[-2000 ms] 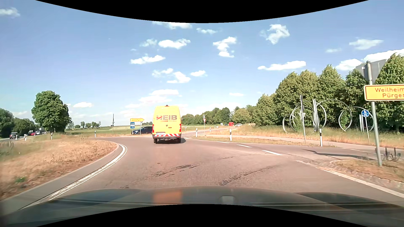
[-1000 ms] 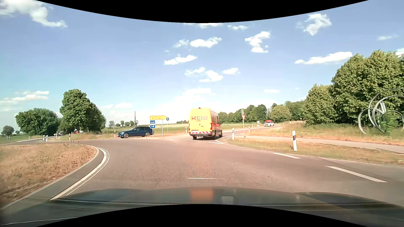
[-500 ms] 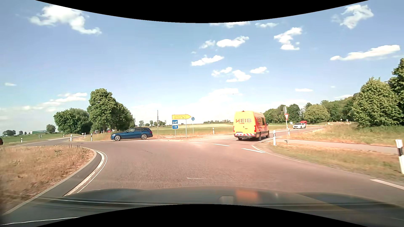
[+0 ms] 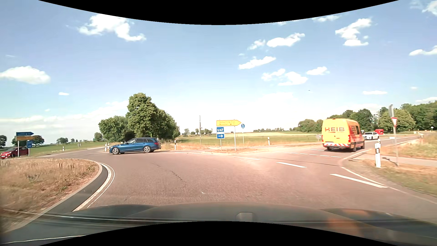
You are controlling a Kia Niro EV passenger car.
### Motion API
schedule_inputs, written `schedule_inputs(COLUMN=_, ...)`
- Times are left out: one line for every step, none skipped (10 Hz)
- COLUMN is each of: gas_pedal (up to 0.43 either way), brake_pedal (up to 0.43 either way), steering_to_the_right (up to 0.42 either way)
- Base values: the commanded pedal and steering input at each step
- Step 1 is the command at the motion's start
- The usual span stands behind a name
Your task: Follow the waypoints while adhering to traffic rules and regulations
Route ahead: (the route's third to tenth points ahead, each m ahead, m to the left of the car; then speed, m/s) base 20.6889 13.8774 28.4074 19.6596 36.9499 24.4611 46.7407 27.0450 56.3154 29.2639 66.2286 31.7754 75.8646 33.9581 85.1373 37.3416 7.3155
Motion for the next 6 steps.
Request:
schedule_inputs(gas_pedal=0.138, brake_pedal=0.006, steering_to_the_right=-0.22)
schedule_inputs(gas_pedal=0.15, brake_pedal=0.006, steering_to_the_right=-0.221)
schedule_inputs(gas_pedal=0.15, brake_pedal=0.006, steering_to_the_right=-0.221)
schedule_inputs(gas_pedal=0.15, brake_pedal=0.006, steering_to_the_right=-0.221)
schedule_inputs(gas_pedal=0.15, brake_pedal=0.006, steering_to_the_right=-0.222)
schedule_inputs(gas_pedal=0.15, brake_pedal=0.006, steering_to_the_right=-0.222)
